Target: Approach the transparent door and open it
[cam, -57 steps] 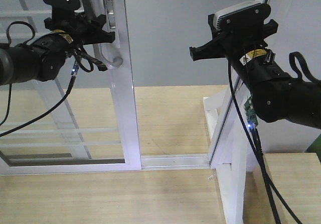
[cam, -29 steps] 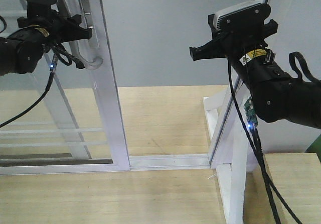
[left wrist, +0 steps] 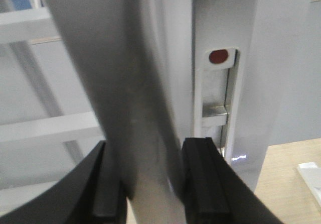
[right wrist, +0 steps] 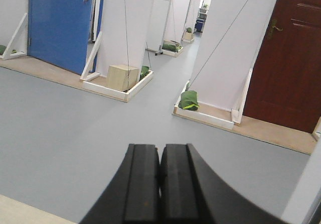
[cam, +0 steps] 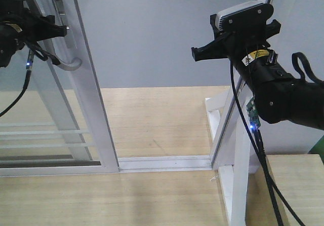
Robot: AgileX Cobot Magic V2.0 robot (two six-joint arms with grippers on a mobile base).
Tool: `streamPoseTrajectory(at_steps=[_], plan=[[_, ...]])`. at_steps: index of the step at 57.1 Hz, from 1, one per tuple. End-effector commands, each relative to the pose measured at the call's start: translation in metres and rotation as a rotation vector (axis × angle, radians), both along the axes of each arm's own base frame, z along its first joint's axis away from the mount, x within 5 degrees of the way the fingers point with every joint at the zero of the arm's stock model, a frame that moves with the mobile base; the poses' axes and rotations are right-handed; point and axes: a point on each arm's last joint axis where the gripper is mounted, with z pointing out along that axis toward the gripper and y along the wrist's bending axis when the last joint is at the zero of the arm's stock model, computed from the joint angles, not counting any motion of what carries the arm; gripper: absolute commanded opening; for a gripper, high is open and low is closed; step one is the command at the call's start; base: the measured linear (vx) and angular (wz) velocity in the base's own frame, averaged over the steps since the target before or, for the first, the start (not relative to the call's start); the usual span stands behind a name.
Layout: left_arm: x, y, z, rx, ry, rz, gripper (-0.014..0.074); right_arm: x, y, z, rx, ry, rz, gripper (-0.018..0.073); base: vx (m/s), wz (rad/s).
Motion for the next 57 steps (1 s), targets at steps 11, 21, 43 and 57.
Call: streamPoseTrajectory(at_steps=[11, 21, 43, 57], plan=[[-0.010, 0.020, 0.066, 0.002, -0.244, 0.050, 0.0246, -0.003, -0.003, 0.031, 0.040, -0.145, -0.011, 0.0116, 0.00, 0.00], [-0.024, 0.022, 0.071, 0.016, -0.241, 0.049, 0.0246, -0.003, -0.003, 0.031, 0.039, -0.139, -0.009, 0.0116, 0.00, 0.00], [-0.079, 0.041, 0.074, 0.032, -0.281, 0.105, 0.0246, -0.003, -0.003, 0.029, 0.043, -0.118, -0.011, 0.0116, 0.00, 0.00], [-0.127, 0.038, 0.066, 0.002, -0.281, 0.116, 0.0244, -0.007, -0.005, 0.036, 0.042, -0.122, -0.004, 0.0116, 0.00, 0.00]])
